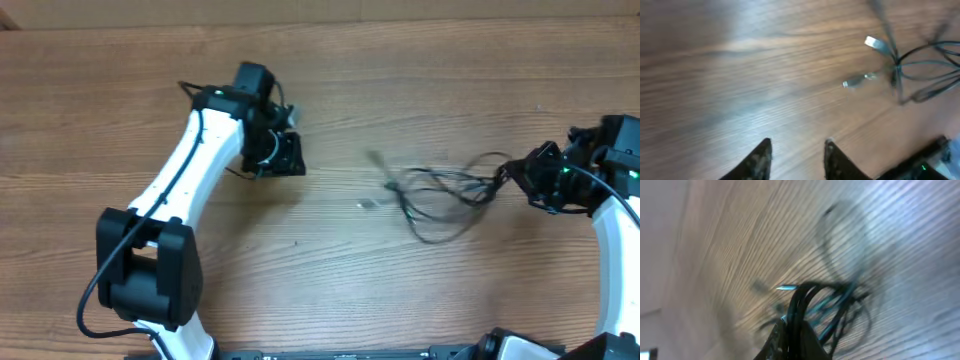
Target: Untangle cables
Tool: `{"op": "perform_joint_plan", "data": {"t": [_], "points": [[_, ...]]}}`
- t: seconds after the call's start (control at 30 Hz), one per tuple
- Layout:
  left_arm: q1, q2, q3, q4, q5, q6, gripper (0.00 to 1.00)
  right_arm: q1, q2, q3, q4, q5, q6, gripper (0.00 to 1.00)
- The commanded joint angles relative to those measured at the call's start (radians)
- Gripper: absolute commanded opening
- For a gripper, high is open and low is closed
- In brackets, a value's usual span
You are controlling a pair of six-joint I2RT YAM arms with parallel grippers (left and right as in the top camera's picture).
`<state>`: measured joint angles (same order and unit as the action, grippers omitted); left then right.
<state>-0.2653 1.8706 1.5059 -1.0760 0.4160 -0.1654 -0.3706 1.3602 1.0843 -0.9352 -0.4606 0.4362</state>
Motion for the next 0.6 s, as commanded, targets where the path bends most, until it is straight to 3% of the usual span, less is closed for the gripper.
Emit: {"op": "perform_joint_plan", "data": {"t": [0.0, 0.13, 0.2, 0.23, 0.3, 0.37, 0.57], "points": [[-0.032, 0.004, 0.035, 0.003, 0.018, 0.089, 0.40, 0.032, -0.029, 0.029, -0.005, -0.166, -0.140, 0.04], [-0.086, -0.001, 0.117, 0.004, 0.105, 0.150, 0.43, 0.129, -0.029, 0.029, -0.047, -0.154, -0.179, 0.04], [-0.118, -0.002, 0.178, 0.007, 0.109, 0.154, 0.47, 0.217, -0.028, 0.029, -0.070, -0.038, -0.153, 0.04], [-0.126, -0.002, 0.196, 0.008, 0.109, 0.154, 0.50, 0.261, -0.024, 0.029, -0.078, 0.039, -0.123, 0.09], [-0.140, -0.002, 0.253, 0.016, 0.109, 0.130, 0.57, 0.384, -0.006, 0.029, -0.084, 0.147, -0.075, 0.35], [-0.141, -0.002, 0.280, 0.028, 0.113, 0.093, 0.61, 0.436, 0.008, 0.029, -0.079, 0.146, -0.065, 0.49], [-0.175, 0.007, 0.281, 0.065, 0.187, 0.086, 0.63, 0.417, 0.011, 0.060, -0.086, 0.117, -0.041, 0.63]]}}
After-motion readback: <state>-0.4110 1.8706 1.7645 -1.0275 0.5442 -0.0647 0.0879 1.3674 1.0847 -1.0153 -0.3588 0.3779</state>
